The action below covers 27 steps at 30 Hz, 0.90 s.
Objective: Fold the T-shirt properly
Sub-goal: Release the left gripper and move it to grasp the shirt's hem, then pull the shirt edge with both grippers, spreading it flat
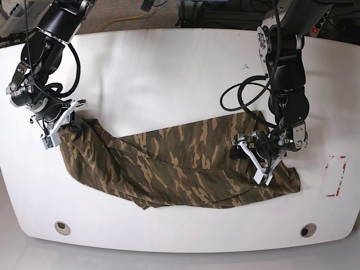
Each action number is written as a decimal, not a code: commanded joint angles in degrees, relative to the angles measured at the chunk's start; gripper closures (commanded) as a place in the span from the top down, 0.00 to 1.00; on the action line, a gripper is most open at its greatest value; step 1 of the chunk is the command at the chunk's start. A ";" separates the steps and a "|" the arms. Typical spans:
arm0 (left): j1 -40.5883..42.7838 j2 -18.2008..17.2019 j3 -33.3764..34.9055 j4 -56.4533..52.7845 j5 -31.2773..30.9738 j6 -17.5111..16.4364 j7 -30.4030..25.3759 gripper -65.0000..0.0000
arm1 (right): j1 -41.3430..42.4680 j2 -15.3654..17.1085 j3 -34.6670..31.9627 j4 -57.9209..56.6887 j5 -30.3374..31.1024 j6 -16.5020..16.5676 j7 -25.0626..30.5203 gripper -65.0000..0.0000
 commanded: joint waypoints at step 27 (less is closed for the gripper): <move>0.08 -0.18 3.60 2.41 -0.79 -0.37 -1.30 0.02 | 0.95 0.87 0.32 0.82 0.80 0.08 1.25 0.00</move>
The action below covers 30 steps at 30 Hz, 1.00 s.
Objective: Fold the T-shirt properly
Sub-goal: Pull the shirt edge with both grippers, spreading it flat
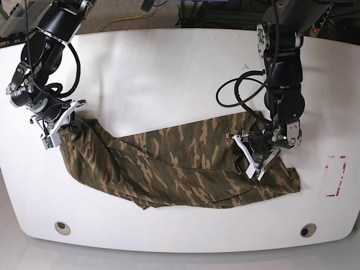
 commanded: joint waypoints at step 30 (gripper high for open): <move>30.97 -8.11 2.28 48.00 -0.90 -10.20 6.11 0.00 | 0.93 0.78 2.35 0.82 0.78 0.08 1.25 0.00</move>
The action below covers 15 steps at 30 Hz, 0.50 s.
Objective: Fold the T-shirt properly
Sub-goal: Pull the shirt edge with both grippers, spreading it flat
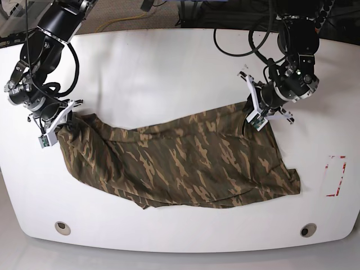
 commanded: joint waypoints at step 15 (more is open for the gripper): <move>12.06 -9.49 -12.39 4.38 -0.55 0.34 -1.00 0.00 | -1.29 -1.07 7.87 0.75 0.85 0.01 -3.92 0.00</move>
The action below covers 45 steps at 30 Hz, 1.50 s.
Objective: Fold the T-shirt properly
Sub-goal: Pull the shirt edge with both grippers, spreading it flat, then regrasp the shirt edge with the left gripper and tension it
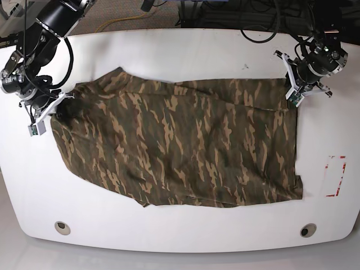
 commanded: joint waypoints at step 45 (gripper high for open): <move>5.09 -4.17 -10.52 0.88 -5.18 0.12 -0.78 0.42 | -14.84 -6.59 17.06 -4.92 16.89 0.06 -2.03 0.75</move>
